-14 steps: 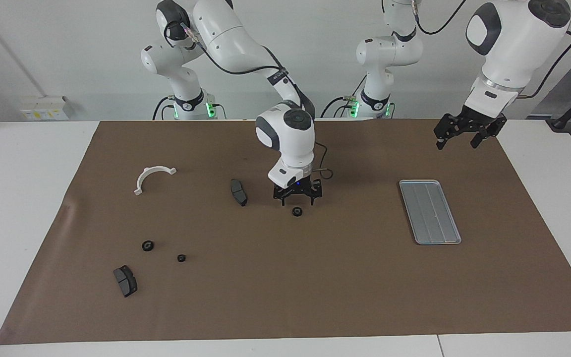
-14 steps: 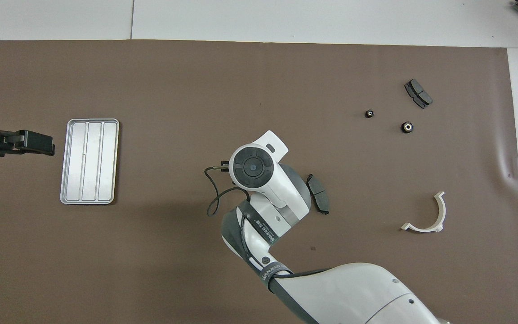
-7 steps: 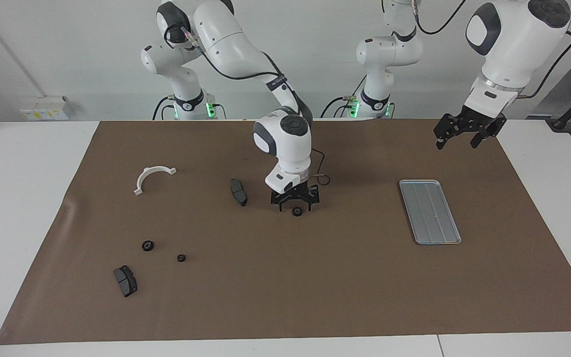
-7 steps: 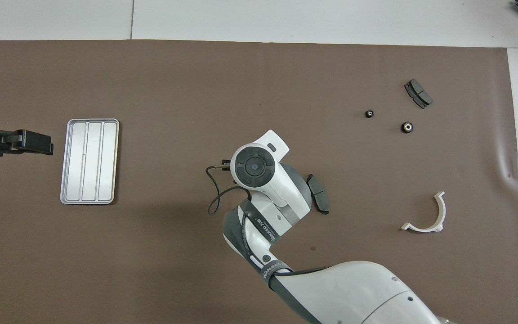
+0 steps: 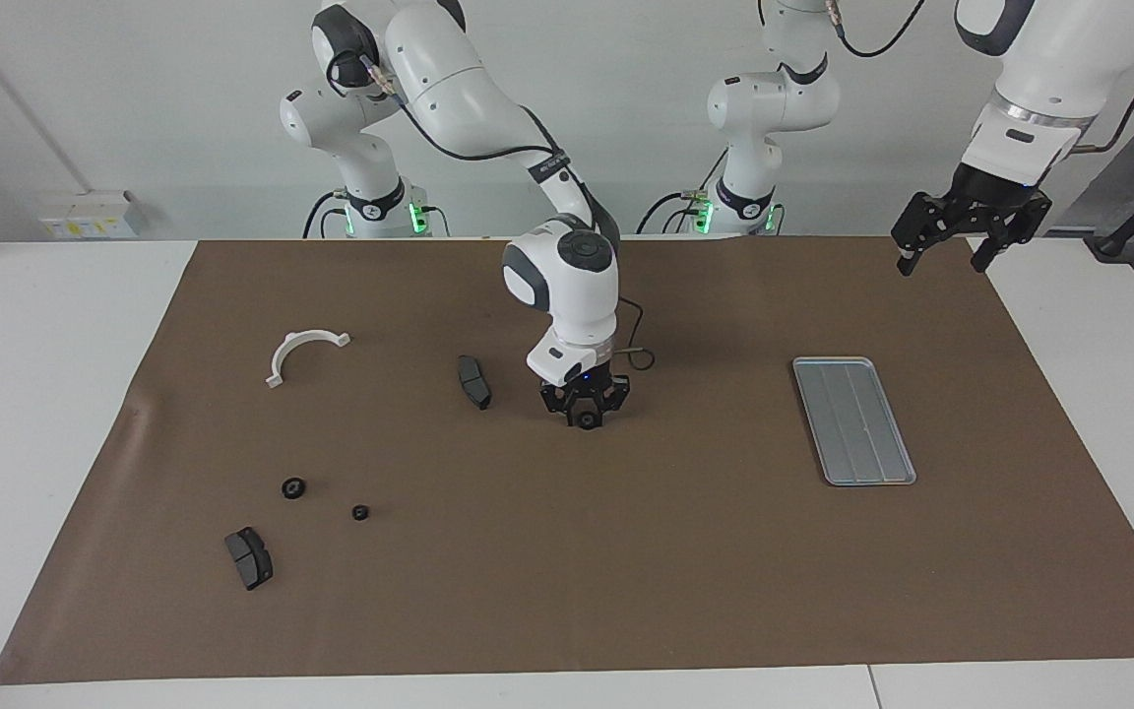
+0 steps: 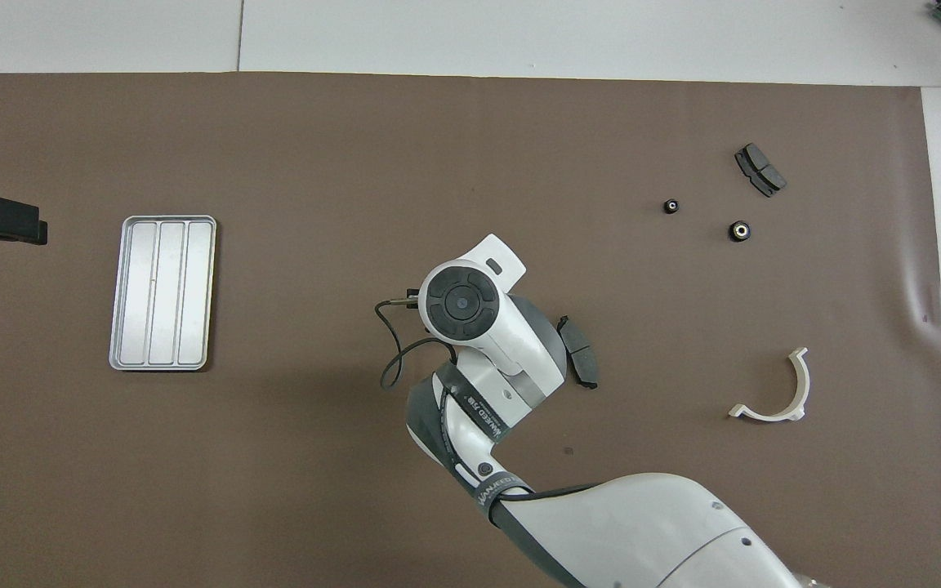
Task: Place bearing gear from tray to pile
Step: 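Grasp the third gear with the right gripper and lift it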
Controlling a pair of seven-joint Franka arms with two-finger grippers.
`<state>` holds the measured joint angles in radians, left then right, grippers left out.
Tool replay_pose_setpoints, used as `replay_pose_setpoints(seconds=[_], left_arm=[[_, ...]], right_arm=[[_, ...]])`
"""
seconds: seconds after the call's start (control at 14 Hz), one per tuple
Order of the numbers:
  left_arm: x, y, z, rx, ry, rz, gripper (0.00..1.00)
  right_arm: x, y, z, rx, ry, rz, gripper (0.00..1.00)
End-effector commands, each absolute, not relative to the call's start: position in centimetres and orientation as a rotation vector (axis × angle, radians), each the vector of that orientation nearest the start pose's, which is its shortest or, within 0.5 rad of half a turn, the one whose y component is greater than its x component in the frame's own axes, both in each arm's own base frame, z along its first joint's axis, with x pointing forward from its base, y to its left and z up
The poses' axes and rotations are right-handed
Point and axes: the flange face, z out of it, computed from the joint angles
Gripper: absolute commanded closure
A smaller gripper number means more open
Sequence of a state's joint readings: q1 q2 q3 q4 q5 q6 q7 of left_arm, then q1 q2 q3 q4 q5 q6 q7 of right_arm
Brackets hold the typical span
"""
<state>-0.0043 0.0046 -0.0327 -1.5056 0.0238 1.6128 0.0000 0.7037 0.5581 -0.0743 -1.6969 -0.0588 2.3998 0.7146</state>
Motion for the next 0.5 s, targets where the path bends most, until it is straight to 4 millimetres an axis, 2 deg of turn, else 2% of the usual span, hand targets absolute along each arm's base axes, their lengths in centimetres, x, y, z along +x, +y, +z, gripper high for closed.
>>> replay_pose_setpoints(seconds=[0.0, 0.21, 0.36, 0.43], left_arm=[[57.9, -1.5, 66.5, -3.098, 0.065, -0.153, 0.00], [58.7, -1.9, 66.0, -3.099, 0.075, -0.218, 0.00], [59.5, -2.3, 64.7, -3.105, 0.085, -0.192, 0.00], [59.7, -2.7, 64.3, -3.107, 0.095, -0.183, 0.00]], right_arm=[[55.5, 41.2, 28.3, -3.096, 0.058, -0.275, 1.00], [55.8, 40.9, 28.7, -3.115, 0.062, -0.256, 1.00], [56.7, 39.5, 30.4, -3.120, 0.091, -0.260, 1.00], [57.4, 37.9, 32.3, -3.122, 0.114, -0.264, 1.00]])
